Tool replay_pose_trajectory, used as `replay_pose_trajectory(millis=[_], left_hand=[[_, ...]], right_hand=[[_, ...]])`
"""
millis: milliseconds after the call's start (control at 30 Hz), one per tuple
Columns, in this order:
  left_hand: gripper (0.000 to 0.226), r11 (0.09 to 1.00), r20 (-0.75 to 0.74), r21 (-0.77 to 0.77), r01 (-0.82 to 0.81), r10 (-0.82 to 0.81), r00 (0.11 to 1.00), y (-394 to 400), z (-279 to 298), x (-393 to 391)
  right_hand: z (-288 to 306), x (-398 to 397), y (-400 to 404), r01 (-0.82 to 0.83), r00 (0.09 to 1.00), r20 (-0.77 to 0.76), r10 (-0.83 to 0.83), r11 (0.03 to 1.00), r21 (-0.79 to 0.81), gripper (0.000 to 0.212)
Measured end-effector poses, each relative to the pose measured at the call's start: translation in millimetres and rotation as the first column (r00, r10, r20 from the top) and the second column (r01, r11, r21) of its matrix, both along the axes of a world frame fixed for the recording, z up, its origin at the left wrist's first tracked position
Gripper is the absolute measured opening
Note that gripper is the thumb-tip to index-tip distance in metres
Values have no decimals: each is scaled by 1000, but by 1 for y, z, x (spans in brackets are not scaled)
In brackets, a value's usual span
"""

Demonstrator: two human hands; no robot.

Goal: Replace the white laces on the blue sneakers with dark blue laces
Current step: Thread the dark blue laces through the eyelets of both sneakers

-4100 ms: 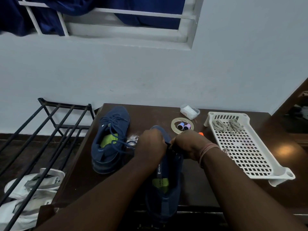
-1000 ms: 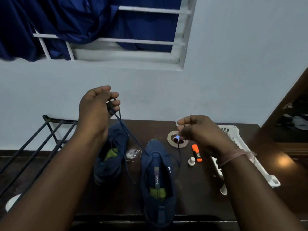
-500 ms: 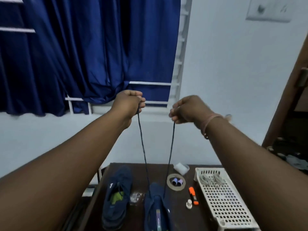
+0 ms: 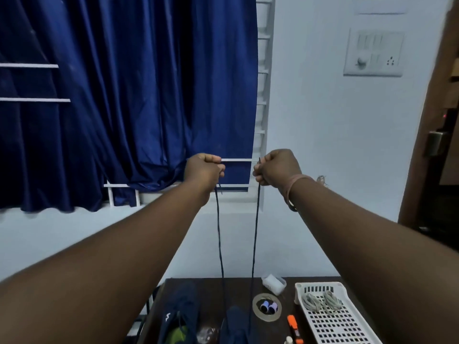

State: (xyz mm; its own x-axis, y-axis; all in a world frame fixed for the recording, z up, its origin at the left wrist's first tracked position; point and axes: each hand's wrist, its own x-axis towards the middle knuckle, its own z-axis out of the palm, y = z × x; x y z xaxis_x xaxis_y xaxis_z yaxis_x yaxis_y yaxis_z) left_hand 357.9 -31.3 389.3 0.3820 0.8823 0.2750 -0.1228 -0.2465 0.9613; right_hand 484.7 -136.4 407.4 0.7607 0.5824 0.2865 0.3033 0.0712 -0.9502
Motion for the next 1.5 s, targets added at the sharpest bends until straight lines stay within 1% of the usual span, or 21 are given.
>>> replay_pose_trajectory(millis=[133, 200, 233, 300, 400, 467, 533, 567, 667, 700, 767, 833, 900, 967, 1100, 1167, 1200, 1267, 1333, 1433, 1500], left_hand=[[16, 1000, 17, -20, 1, -1, 1000, -1, -10, 3], [16, 1000, 21, -14, 19, -19, 1000, -5, -9, 5], [15, 1000, 26, -7, 28, -28, 999, -7, -7, 6], [14, 999, 36, 19, 29, -30, 999, -10, -3, 8], [15, 999, 65, 39, 9, -11, 998, -15, 7, 12], [23, 999, 94, 46, -8, 4, 996, -19, 13, 14], [33, 998, 105, 59, -12, 6, 994, -23, 18, 15], [33, 998, 104, 55, -7, 1, 995, -24, 20, 16], [16, 1000, 132, 26, 8, -11, 991, -28, 24, 20], [14, 1000, 147, 14, -4, 1, 989, -30, 25, 21], [11, 999, 175, -22, -35, 38, 984, -33, 30, 20], [11, 998, 184, -41, -45, 52, 982, -34, 37, 19], [11, 999, 162, -28, -45, 49, 986, -34, 45, 16], [10, 998, 125, -26, -55, 58, 990, -33, 50, 14], [7, 996, 43, -50, -70, 72, 996, -29, 47, 11], [6, 996, -1, -36, -87, 87, 996, -26, 42, 10], [7, 995, -21, -27, -96, 96, 995, -26, 40, 9], [7, 995, -42, -19, -96, 95, 995, -28, 38, 7], [2, 998, -38, -27, -64, 63, 997, -30, 39, 5], [7, 1000, -13, -20, 1, -1, 1000, -35, 42, 3], [9, 1000, -17, 20, 24, -24, 1000, -39, 44, 4]], right_hand=[[18, 5, 1, 72, 995, 58, -76, 995, 71, 32], [26, 7, -1, 96, 991, 85, -105, 991, 95, 27], [29, 7, -2, 99, 991, 87, -106, 992, 77, 24], [28, 8, -2, 57, 996, 70, -56, 998, -17, 18], [19, 3, -4, 16, 996, -84, -15, 1000, 3, 10], [14, -2, -4, -4, 991, -136, 5, 1000, 8, 3], [14, -5, -5, -44, 979, -198, 52, 998, 41, 2], [14, -6, -4, -52, 973, -224, 61, 998, 47, 2], [16, -7, 1, -94, 941, -322, 108, 994, 58, 8], [16, -8, 2, -107, 936, -332, 119, 993, 52, 10], [15, -7, 4, -94, 947, -303, 106, 994, 54, 10], [16, -9, 3, -42, 956, -287, 64, 996, 82, 9], [19, -5, 7, 13, 960, -280, 17, 994, 107, 10], [26, -5, 7, 41, 952, -307, 4, 989, 141, 13], [43, 3, 5, 147, 979, -172, -113, 968, 202, 14], [46, 5, 3, 151, 983, -135, -122, 962, 228, 17], [46, 6, 3, 160, 984, -119, -135, 959, 236, 14], [47, 6, 4, 178, 983, -76, -164, 957, 231, 8], [44, 4, 5, 176, 984, -45, -170, 962, 207, 10], [35, -1, 9, 180, 983, 12, -184, 971, 155, 8], [29, -6, 11, 179, 983, 8, -182, 973, 147, 10]])
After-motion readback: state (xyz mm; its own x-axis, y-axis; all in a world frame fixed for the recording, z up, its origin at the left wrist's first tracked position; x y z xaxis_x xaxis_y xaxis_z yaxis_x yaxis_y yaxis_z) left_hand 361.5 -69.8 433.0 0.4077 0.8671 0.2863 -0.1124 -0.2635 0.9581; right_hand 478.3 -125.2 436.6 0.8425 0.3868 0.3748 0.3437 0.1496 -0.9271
